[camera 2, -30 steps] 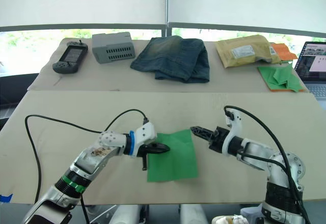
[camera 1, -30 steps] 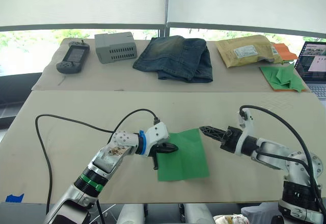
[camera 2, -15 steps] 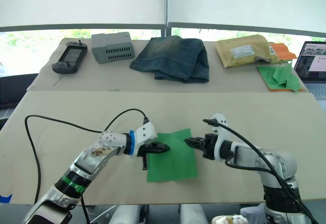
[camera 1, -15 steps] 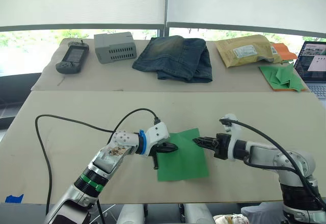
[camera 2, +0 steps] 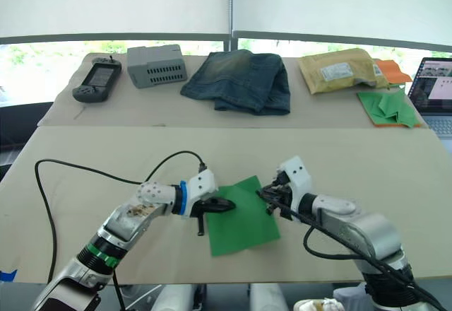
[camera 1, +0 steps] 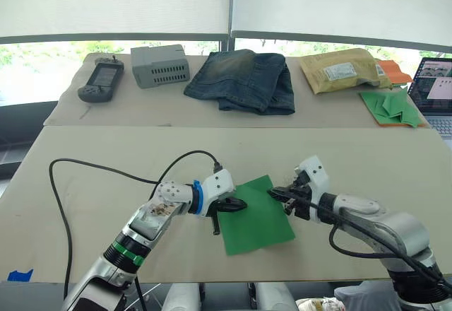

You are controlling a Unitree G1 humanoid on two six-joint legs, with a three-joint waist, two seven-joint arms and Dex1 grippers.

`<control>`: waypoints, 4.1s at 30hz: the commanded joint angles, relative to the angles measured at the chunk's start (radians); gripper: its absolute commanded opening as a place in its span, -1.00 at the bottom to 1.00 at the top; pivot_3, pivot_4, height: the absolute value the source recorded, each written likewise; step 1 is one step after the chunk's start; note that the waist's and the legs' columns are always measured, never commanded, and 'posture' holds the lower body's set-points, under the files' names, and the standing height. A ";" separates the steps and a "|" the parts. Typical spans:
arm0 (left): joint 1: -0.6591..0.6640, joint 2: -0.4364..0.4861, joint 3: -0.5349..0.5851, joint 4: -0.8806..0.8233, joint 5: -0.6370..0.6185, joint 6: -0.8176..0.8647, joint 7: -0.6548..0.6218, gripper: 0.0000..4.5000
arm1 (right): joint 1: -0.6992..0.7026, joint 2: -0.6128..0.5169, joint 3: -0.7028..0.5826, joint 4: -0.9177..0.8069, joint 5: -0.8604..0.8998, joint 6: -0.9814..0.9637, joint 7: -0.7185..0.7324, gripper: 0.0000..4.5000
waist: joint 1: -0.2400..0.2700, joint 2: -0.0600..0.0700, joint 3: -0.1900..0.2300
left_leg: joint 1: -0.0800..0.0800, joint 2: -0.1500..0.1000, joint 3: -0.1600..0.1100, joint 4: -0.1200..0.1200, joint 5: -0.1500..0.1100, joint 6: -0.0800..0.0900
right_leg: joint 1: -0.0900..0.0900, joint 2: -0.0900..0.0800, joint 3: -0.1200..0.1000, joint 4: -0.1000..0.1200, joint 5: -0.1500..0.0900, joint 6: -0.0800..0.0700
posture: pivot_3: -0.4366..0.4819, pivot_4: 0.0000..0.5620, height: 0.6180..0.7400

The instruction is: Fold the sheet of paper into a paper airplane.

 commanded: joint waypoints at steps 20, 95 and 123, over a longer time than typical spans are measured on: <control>-0.071 -0.040 0.135 0.002 -0.122 0.120 0.004 -1.00 | 0.145 -0.119 0.309 0.181 -0.980 -0.962 0.020 -0.97 | 0.000 -0.001 -0.001 | 0.003 -0.001 0.005 0.002 0.000 0.000 | 0.001 0.001 0.000 0.002 0.000 0.000 | -0.05 -0.47 0.81; -0.177 -0.129 -0.048 0.199 0.040 0.177 0.111 -1.00 | 0.331 0.133 -0.139 -0.044 -0.287 -0.295 0.126 -0.98 | 0.004 -0.004 -0.016 | 0.007 -0.006 -0.002 0.003 0.000 0.000 | 0.004 -0.002 0.000 0.010 -0.004 0.000 | -0.05 -0.47 0.81; -0.147 -0.135 -0.023 0.223 0.141 0.069 0.222 -1.00 | 0.224 0.273 0.050 0.059 -0.317 -0.153 -0.018 -0.98 | -0.001 -0.005 -0.019 | 0.007 -0.005 -0.003 0.002 0.000 0.000 | 0.004 -0.001 0.000 0.010 -0.004 -0.001 | -0.05 -0.47 0.81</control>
